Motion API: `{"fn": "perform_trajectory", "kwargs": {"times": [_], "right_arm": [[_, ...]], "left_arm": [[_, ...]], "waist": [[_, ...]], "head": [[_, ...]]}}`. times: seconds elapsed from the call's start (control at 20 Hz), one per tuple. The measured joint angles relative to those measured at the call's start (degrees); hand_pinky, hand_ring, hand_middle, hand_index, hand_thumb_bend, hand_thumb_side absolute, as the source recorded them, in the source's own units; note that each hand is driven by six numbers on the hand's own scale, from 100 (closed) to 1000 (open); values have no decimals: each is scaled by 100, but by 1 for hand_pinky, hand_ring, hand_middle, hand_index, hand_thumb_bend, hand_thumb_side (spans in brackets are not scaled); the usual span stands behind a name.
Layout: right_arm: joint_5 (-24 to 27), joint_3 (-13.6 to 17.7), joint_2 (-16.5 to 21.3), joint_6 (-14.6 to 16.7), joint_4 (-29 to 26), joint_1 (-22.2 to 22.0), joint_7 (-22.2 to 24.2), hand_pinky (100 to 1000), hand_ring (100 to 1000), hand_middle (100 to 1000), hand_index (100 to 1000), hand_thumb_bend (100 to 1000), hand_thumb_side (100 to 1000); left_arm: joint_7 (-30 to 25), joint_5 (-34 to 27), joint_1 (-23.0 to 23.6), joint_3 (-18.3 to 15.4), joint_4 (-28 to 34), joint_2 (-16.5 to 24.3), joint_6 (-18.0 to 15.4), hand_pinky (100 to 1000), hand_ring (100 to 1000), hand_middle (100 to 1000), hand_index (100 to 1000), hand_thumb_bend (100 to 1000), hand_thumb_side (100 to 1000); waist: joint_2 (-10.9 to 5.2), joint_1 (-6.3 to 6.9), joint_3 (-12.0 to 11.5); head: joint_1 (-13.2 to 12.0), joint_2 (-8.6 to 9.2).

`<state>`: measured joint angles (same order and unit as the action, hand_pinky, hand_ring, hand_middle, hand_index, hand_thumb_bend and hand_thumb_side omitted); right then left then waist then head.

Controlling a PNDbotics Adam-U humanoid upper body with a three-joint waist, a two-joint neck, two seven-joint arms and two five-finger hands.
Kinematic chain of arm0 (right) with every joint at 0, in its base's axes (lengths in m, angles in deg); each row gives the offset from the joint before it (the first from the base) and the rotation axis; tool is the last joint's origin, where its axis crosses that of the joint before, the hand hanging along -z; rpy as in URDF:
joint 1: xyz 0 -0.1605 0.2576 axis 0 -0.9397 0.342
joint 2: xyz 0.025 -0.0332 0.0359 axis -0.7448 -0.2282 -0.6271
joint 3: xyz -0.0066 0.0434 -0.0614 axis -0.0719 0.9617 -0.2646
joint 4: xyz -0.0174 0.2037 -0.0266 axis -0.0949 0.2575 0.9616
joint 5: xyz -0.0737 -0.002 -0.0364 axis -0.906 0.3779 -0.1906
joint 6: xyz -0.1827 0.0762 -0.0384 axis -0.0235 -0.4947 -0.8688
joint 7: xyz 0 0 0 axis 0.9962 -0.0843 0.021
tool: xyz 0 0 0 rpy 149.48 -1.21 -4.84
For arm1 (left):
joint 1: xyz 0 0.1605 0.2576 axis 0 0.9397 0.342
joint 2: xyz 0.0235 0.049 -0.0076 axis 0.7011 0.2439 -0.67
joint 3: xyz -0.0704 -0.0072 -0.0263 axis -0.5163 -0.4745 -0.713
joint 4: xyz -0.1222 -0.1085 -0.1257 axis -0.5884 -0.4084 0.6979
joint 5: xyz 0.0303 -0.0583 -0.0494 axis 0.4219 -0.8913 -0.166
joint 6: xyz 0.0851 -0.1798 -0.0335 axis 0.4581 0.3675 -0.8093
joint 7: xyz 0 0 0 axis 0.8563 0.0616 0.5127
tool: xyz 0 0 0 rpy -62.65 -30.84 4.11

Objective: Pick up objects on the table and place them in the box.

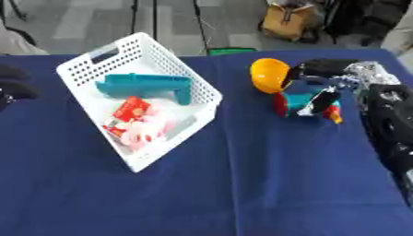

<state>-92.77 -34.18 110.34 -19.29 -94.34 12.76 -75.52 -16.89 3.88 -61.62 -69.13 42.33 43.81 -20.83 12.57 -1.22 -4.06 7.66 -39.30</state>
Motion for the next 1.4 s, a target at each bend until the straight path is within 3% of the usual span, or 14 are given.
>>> {"fn": "perform_trajectory", "kwargs": {"times": [0.6, 1.4], "right_arm": [[-139, -5, 19, 114, 14, -21, -236, 929, 925, 782, 844, 507, 447], [465, -66, 188, 75, -446, -163, -110, 936, 933, 782, 841, 504, 443]], "left_arm": [[3, -4, 2, 0, 0, 0, 3, 767, 690, 722, 823, 228, 919], [21, -24, 7, -1, 0, 0, 21, 766, 691, 721, 823, 230, 917]], "waist": [[-11, -27, 59], [-55, -52, 177]], "head": [[-3, -1], [-5, -1]]}}
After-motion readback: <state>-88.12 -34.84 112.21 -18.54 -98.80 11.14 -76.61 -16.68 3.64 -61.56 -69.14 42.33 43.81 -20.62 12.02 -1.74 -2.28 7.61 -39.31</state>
